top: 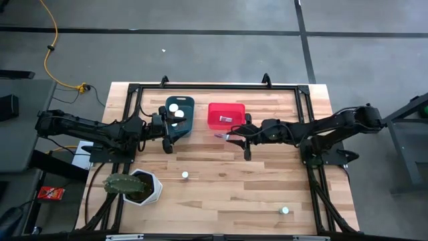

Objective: Pick and place medicine bottles into bin by pill shape (circle, oval)
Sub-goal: Put the right blue capsule bottle into the blue bin

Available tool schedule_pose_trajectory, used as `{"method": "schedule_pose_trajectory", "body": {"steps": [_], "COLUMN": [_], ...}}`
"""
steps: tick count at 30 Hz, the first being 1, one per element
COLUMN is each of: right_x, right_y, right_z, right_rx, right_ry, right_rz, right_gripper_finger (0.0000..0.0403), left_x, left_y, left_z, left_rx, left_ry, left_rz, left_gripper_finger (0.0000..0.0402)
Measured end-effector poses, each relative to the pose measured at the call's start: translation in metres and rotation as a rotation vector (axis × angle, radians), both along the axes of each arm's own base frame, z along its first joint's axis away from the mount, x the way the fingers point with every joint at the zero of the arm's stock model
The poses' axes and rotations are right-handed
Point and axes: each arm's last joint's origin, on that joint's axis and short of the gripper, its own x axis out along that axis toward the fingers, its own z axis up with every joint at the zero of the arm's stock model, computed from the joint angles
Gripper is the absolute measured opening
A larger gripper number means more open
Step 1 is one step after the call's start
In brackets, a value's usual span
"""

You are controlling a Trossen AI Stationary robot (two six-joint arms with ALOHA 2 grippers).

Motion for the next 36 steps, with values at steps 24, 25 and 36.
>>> {"method": "schedule_pose_trajectory", "body": {"steps": [24,25,36], "right_x": [0.0006,0.0006,0.0037], "right_y": [-0.0006,-0.0006,-0.0009], "right_z": [-0.0043,-0.0043,-0.0049], "right_rx": [-0.012,-0.012,-0.012], "right_ry": [0.031,0.031,0.01], "right_rz": [0.002,0.002,-0.004], "right_gripper_finger": [0.0112,0.0112,0.0112], "left_x": [0.0,0.0,0.0], "left_y": [0.0001,0.0001,0.0001], "left_z": [0.0,0.0,0.0], "left_rx": [0.003,0.003,0.003], "left_ry": [0.001,0.001,0.001], "left_rz": [0.004,0.004,0.004], "left_gripper_finger": [0.0252,0.0252,0.0252]}}
